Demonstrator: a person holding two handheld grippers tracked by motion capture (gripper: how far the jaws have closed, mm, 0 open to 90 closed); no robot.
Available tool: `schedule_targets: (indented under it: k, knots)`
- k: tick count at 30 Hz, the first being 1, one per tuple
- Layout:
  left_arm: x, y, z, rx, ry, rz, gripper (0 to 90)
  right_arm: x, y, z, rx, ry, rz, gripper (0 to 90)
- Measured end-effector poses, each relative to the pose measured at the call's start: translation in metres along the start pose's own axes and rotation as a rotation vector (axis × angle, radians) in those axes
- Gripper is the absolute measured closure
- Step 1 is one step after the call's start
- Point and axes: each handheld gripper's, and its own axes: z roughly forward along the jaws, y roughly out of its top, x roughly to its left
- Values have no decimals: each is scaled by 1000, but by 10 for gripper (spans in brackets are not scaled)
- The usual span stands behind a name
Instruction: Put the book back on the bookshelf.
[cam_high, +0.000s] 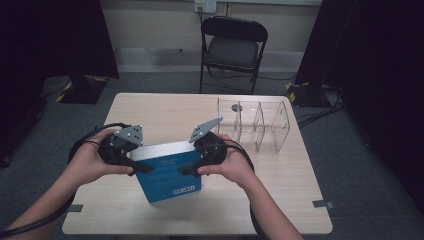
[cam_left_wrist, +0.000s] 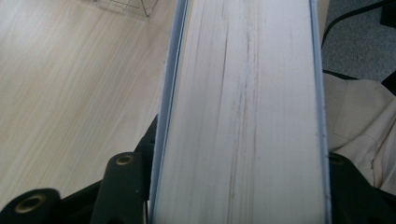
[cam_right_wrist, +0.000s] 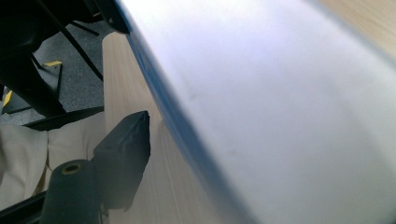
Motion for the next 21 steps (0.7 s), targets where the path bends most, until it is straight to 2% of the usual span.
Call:
schedule_targets:
  k: [9, 11, 21]
  knots:
    - [1, -1, 0, -4, -2, -3, 484, 0, 14, 1, 14, -4, -22, 247]
    - [1, -1, 0, -9, -6, -6, 481, 0, 16, 1, 6, 4, -8, 255]
    - [2, -2, 1, -12, -7, -11, 479, -4, 25, 2, 10, 17, -53, 269]
